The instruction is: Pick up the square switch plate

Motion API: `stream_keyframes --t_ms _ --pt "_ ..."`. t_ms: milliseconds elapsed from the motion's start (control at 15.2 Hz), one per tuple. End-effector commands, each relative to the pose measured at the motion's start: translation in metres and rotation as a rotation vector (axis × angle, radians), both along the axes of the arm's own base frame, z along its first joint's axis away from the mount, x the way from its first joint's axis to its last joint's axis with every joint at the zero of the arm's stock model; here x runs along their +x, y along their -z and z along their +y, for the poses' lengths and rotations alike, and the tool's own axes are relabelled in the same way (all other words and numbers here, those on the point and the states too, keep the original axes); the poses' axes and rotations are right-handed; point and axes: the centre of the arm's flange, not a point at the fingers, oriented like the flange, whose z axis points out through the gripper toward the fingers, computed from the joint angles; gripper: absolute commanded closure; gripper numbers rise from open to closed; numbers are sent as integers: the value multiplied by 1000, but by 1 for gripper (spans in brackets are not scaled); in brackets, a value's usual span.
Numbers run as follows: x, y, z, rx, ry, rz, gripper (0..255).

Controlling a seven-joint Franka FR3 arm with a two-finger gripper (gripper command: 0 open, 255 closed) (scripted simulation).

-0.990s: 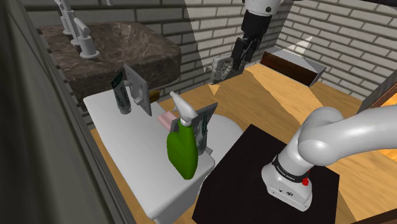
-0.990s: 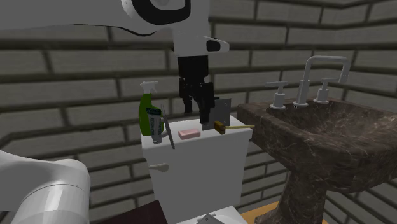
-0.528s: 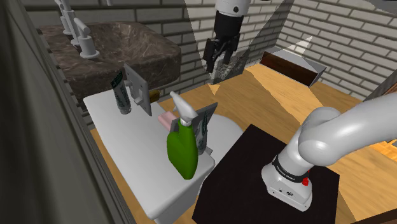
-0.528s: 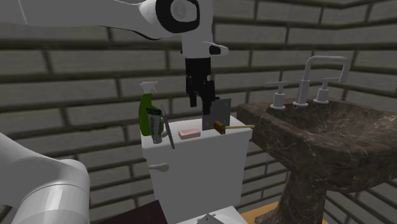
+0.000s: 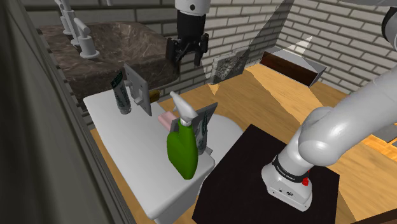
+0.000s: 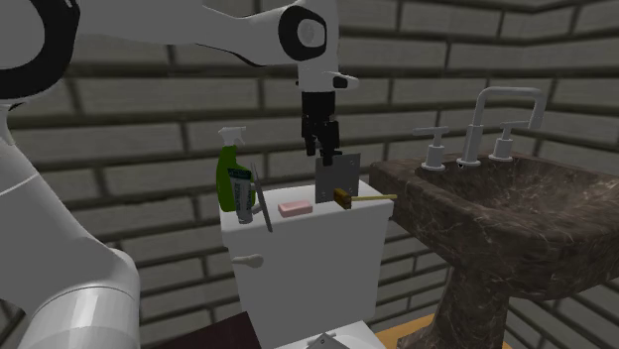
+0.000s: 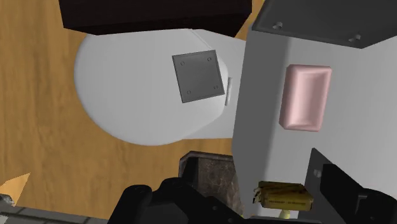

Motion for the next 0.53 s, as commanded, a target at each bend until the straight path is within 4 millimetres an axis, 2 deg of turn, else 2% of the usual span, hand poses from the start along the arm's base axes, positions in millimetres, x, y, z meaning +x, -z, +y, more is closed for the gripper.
stream_keyframes --t_ms 0,462 --pt "14 2 19 7 12 0 0" --pt "75 6 85 27 47 3 0"
